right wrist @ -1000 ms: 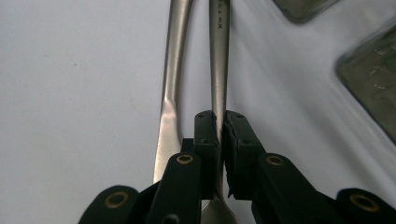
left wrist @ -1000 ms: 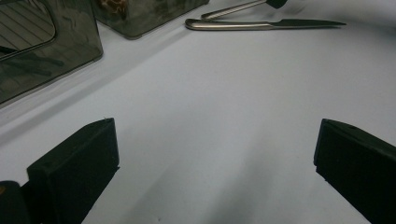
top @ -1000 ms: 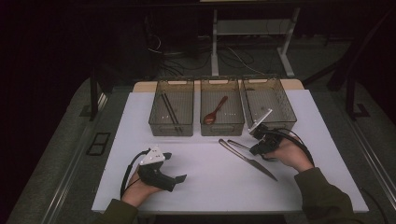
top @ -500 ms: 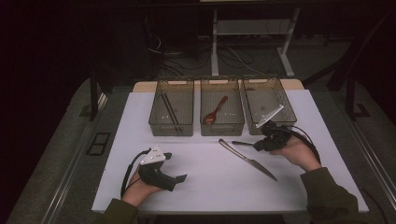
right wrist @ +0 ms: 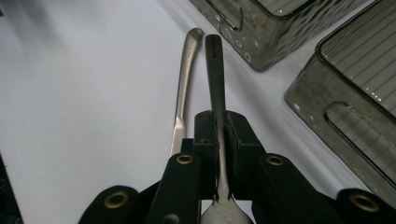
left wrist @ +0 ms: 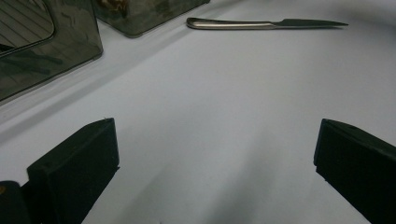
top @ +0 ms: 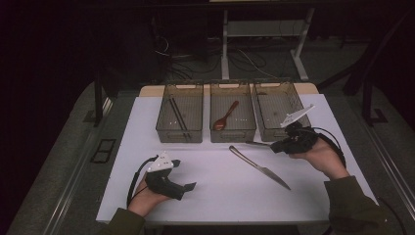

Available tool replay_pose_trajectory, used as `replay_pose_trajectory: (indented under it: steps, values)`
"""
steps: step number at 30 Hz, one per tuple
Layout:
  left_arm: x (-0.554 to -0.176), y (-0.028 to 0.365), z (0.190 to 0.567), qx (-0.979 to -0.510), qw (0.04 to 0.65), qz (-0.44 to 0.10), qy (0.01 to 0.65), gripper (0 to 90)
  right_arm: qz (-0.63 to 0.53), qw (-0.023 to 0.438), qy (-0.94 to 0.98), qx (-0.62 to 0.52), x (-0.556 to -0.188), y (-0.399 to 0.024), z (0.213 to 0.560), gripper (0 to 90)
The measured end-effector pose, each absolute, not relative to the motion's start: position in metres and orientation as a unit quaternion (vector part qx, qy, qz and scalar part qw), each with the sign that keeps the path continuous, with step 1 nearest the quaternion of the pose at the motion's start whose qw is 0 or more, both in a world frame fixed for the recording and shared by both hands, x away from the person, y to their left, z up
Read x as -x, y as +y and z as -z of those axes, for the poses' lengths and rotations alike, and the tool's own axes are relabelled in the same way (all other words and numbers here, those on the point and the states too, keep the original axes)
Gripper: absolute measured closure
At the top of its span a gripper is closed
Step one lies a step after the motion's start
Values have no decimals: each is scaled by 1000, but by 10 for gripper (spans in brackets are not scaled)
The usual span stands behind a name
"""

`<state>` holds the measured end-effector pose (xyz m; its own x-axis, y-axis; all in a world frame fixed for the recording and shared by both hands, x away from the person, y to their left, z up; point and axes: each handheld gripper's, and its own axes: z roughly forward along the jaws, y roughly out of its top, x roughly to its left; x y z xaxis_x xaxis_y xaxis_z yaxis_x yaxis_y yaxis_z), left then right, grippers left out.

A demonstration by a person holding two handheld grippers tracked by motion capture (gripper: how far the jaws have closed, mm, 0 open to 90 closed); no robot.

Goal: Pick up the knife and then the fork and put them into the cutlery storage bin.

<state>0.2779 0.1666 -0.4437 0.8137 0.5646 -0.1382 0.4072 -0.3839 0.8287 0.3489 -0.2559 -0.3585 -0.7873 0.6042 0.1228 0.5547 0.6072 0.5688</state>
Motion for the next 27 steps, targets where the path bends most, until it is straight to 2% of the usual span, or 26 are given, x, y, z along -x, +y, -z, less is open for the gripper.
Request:
replay_pose_trajectory:
  steps: [13,27]
  values:
    - [-277,169,442,-826,473,-88,295,0,-345,73,868,-349,-350,-290,334,830]
    - [-276,167,442,-828,470,-91,291,0,-375,114,832,-394,-369,-319,327,830]
